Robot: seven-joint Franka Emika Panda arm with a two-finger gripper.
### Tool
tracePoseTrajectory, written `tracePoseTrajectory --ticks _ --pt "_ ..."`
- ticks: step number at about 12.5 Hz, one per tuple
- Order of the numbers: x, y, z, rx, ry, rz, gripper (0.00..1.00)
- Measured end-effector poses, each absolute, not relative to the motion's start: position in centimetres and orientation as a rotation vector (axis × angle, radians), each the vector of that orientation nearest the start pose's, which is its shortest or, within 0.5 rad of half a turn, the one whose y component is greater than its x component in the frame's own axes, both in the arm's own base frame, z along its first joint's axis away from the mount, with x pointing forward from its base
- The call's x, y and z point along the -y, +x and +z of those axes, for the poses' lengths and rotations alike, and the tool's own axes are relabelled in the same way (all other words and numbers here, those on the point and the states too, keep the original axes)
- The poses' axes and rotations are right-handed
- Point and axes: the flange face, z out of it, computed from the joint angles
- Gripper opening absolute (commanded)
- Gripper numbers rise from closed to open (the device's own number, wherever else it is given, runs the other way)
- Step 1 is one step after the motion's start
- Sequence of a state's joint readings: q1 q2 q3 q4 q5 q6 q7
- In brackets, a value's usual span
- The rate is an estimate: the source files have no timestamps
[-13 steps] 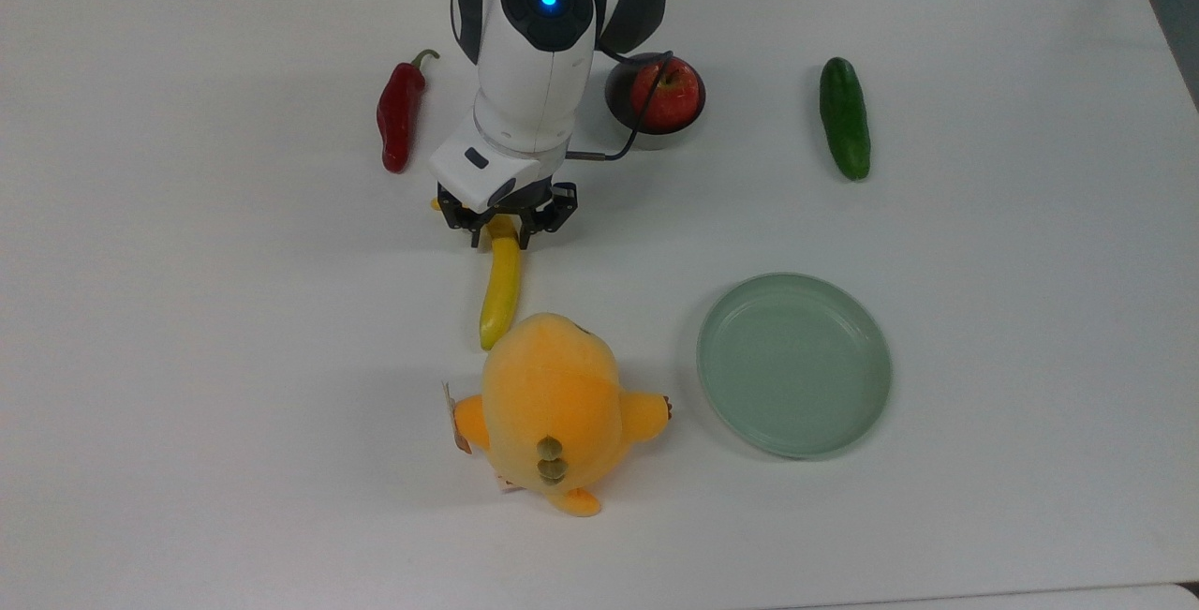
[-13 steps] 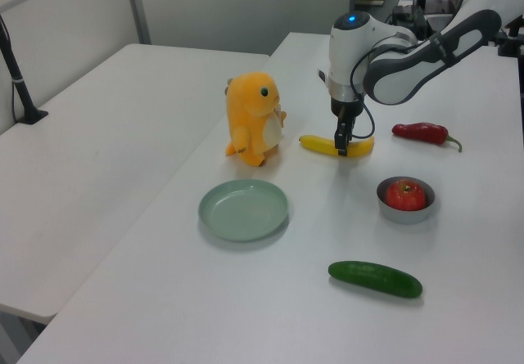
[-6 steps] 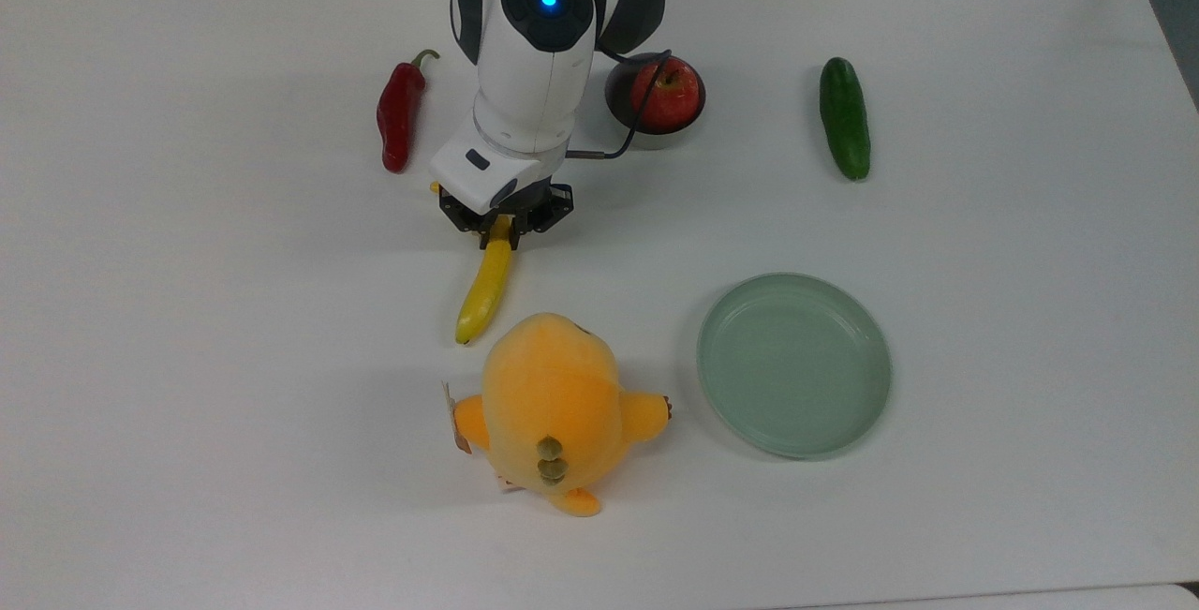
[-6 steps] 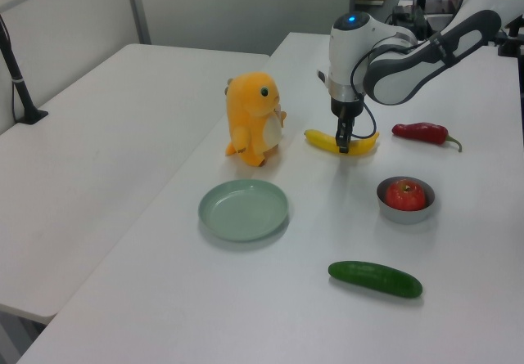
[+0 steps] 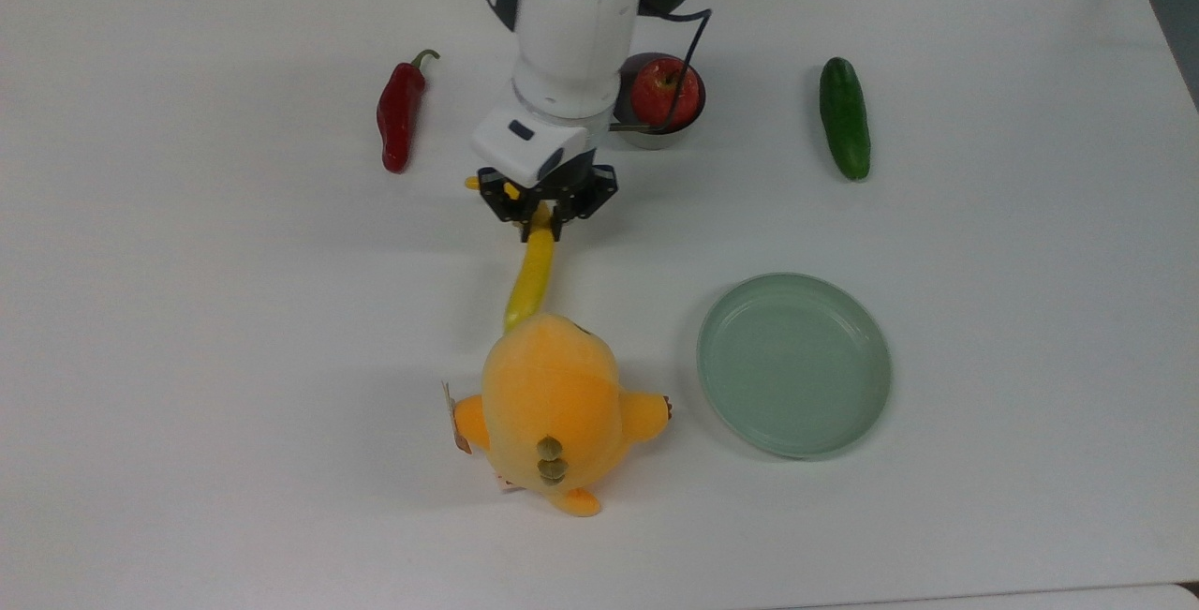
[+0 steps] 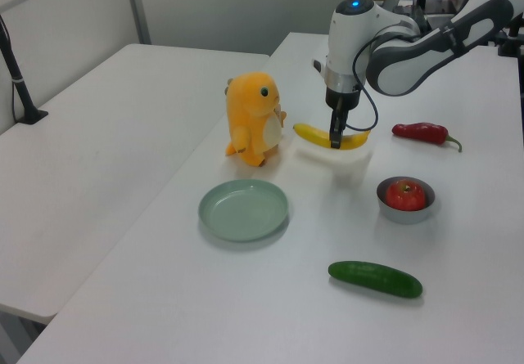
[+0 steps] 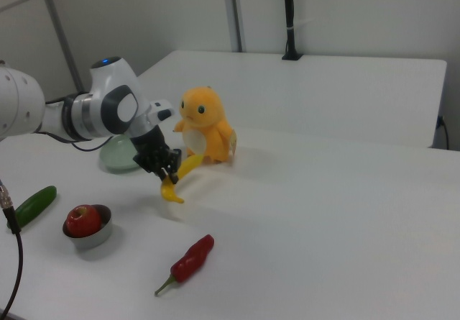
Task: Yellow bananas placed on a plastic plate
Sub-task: 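Lift the banana and carry it toward the pale green plate, then lower the banana onto the plate and open the gripper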
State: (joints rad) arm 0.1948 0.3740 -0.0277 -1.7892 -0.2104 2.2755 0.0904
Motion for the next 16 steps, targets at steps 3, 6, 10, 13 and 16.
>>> tracePoseTrajectory --ticks 3,6,10,13,16 --pt "-16.2 63.6 35.3 0.443 -3.233 -0.220 0.01" --pt "-20.0 63.5 37.0 0.407 -3.200 -0.293 0.01" --pt "-26.4 66.0 40.0 0.370 -3.040 -0.615 0.03" --pt "-31.6 67.6 38.3 0.350 -2.939 -0.740 0.03" --pt "-33.0 68.4 37.1 0.353 -2.904 -0.781 0.62"
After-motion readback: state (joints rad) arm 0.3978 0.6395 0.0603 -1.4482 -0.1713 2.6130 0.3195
